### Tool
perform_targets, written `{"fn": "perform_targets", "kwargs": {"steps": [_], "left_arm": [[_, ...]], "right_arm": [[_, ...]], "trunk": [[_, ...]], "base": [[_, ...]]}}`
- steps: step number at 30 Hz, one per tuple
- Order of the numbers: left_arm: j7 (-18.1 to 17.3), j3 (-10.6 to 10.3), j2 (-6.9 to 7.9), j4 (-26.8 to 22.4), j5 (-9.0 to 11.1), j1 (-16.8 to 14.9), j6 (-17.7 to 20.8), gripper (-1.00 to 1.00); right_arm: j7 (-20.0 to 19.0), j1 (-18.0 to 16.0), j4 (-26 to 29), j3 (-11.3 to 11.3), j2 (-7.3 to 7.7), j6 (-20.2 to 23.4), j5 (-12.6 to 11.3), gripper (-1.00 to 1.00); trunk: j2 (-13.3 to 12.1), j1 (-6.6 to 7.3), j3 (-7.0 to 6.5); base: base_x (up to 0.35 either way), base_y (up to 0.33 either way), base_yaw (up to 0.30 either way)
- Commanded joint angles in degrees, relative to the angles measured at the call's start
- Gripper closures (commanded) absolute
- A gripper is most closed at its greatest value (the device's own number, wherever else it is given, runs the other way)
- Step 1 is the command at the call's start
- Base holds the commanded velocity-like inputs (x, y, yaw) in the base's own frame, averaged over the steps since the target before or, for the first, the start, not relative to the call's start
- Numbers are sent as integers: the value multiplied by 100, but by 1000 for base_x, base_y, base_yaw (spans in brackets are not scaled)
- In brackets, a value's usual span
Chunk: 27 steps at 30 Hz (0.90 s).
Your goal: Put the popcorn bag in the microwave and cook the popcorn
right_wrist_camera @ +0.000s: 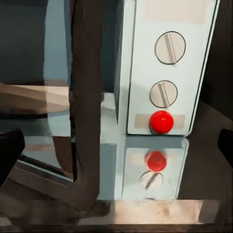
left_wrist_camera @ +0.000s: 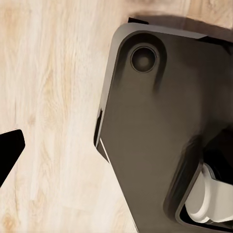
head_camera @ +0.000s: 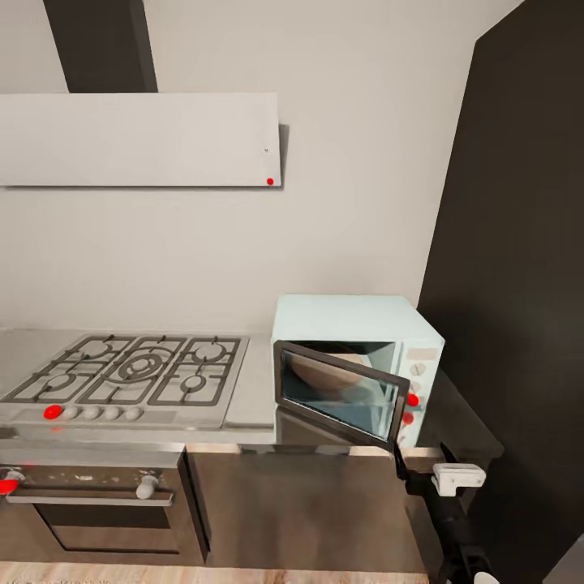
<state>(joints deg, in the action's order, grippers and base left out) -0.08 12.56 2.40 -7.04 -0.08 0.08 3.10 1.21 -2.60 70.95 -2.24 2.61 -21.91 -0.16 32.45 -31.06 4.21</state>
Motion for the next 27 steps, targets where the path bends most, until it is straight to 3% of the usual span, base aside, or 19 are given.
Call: {"fn": "perform_targets", "kwargs": {"steps": [1,8,14,27], "left_arm": [[-1,23,-2,-17,-1,1,33,-100],[-1,10,70,-18,-1,1,33,-100],[3,11,90,-17,-1,1,33,-100],[3,10,169,-17,-1,1,33,-100]], "right_arm": [[12,-4,-2,5,2,-16,-1,-100],[11,-4,-2,5,2,-10,-1,-100],[11,-4,-2,5,2,-12,-1,-100],[11,-4,-2,5,2,-16,-1,-100]], "trunk": [[9,1,10],[9,1,10],[9,1,10],[9,1,10]], "base": [[-241,-196,0],[-26,-230,0],[23,-43,0],[247,-89,0]]}}
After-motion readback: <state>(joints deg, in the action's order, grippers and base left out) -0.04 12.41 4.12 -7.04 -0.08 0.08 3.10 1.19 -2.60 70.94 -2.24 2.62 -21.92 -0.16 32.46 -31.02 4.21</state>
